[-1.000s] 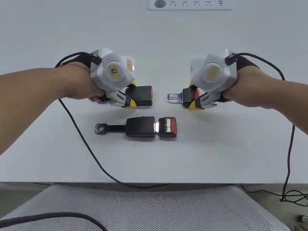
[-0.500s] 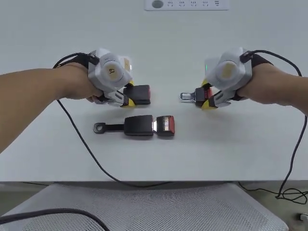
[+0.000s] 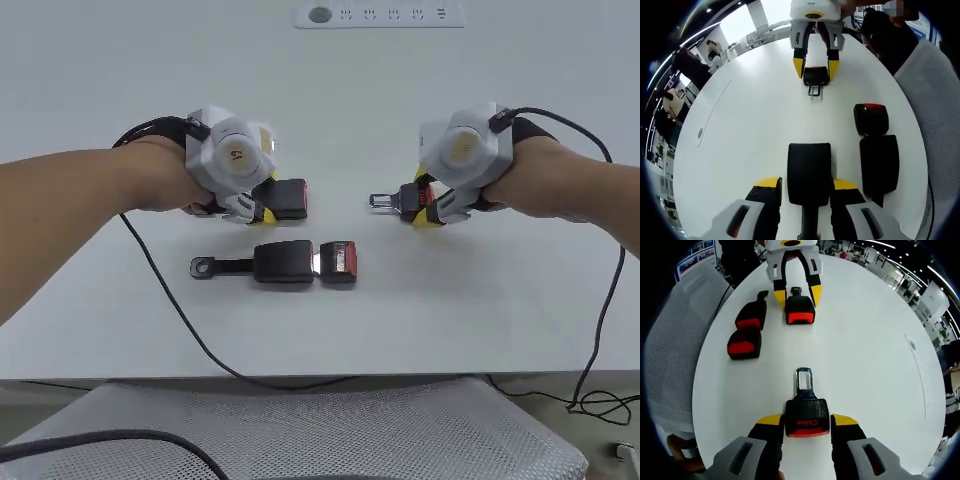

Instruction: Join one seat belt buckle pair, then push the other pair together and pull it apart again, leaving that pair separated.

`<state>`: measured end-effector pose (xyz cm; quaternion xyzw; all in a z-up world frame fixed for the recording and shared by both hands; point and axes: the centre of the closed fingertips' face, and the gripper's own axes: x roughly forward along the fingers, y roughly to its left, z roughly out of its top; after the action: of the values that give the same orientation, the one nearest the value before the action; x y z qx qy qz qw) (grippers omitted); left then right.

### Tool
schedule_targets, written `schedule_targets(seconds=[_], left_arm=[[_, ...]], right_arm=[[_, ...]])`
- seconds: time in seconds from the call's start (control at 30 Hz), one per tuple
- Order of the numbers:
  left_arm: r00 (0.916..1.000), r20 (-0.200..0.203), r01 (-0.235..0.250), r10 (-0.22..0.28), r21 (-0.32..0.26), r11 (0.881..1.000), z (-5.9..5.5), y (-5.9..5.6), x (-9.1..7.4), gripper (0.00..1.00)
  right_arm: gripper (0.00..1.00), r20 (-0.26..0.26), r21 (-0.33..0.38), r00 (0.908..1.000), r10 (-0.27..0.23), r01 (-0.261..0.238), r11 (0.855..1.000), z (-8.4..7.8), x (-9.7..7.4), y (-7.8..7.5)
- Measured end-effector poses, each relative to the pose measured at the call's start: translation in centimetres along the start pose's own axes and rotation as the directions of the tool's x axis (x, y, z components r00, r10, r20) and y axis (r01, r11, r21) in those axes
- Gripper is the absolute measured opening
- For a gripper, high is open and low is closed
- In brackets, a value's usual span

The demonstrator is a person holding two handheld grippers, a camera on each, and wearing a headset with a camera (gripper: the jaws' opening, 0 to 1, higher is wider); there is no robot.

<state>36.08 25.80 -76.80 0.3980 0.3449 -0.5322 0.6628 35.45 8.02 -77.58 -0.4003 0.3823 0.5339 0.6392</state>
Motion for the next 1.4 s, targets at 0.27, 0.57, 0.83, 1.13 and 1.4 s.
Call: schedule_targets(seconds=[0.27,0.57,0.83,1.13,1.4], left_arm=[[0.9997,0.022,-0.005,0.005,0.014,1.0,0.0,0.1,-1.3,0.48],[0.9907,0.12,-0.051,0.065,-0.118,0.992,0.6,-2.0,-5.3,0.68],[0.9797,0.133,-0.114,0.15,-0.244,0.963,-2.2,-4.3,-8.6,0.81],[0.9608,0.148,-0.154,0.234,-0.416,0.896,-4.6,-6.7,-11.5,0.91],[0.9509,0.135,-0.188,0.278,-0.461,0.867,-6.3,-8.6,-11.8,0.98]], right_arm=[[0.42,0.071,0.127,0.9935,-0.088,0.079,0.989,1.4,-2.7,0.4],[0.53,0.112,0.26,0.9764,-0.185,0.15,0.954,2.4,-5.0,3.0],[0.62,0.126,0.356,0.9643,-0.233,0.175,0.918,2.4,-5.8,5.7],[0.77,0.157,0.423,0.9498,-0.27,0.183,0.888,2.8,-7.3,8.8],[0.85,0.191,0.495,0.9217,-0.338,0.207,0.844,2.4,-9.1,8.9]])
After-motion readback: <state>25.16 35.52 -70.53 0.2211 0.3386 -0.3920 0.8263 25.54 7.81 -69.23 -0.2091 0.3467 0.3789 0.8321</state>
